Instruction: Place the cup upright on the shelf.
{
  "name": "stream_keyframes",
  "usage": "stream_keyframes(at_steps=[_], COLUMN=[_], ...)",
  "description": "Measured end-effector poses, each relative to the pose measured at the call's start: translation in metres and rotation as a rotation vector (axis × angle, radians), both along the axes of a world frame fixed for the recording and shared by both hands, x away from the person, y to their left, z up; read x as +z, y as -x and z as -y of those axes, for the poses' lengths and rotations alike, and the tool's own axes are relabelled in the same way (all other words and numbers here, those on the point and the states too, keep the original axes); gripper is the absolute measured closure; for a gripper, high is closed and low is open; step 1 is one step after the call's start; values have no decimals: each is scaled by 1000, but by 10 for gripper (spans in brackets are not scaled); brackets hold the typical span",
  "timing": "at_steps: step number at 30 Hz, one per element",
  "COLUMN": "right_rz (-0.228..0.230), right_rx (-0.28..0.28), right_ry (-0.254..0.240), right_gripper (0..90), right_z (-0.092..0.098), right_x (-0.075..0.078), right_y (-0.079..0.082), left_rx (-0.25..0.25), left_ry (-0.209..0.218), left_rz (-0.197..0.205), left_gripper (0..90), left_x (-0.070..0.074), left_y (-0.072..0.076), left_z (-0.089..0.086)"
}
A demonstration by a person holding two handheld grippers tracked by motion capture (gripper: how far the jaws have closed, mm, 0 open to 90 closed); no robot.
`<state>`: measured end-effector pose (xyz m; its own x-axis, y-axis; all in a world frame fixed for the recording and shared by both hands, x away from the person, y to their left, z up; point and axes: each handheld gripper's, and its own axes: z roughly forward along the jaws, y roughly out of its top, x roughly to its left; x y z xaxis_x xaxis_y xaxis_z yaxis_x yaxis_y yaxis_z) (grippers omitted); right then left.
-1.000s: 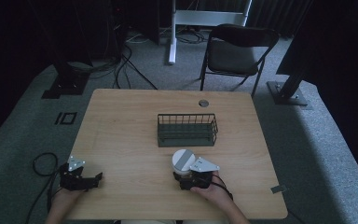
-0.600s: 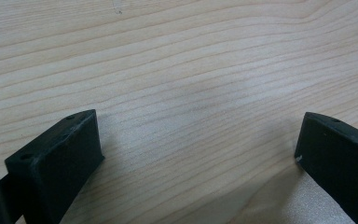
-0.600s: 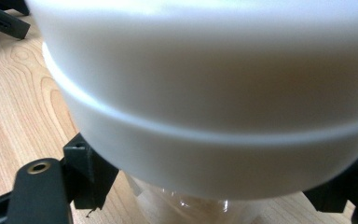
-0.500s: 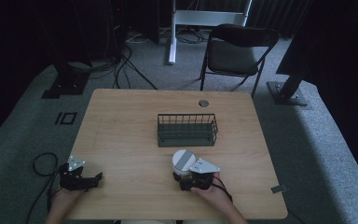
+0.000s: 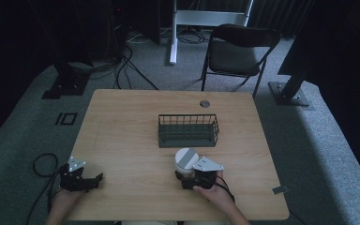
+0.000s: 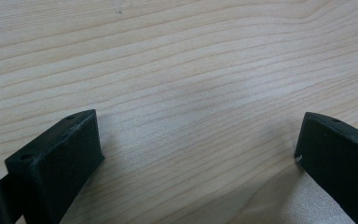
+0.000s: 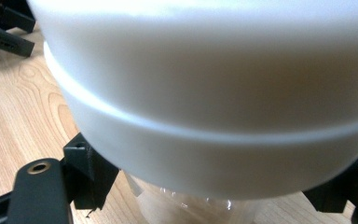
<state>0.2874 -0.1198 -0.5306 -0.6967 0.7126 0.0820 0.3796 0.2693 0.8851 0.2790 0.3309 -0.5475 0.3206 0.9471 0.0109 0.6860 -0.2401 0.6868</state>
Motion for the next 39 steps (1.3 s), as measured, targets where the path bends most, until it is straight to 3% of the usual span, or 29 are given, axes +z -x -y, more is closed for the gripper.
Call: stream_keyframes(at_steps=[17, 28, 39], right_rz=[43, 85, 116], right_rx=[-95, -140, -177], right_ry=[4, -17, 11], right_gripper=[185, 185, 185], right_z=[6, 11, 6], right_x=[33, 58, 71], right_y=[-5, -18, -34], left_rx=[0, 0, 1], left_ry=[0, 0, 1], left_rz=[0, 0, 1], left_gripper=[6, 6, 6], left_x=[0, 0, 0], left_y=[0, 0, 0], left_z=[0, 0, 0])
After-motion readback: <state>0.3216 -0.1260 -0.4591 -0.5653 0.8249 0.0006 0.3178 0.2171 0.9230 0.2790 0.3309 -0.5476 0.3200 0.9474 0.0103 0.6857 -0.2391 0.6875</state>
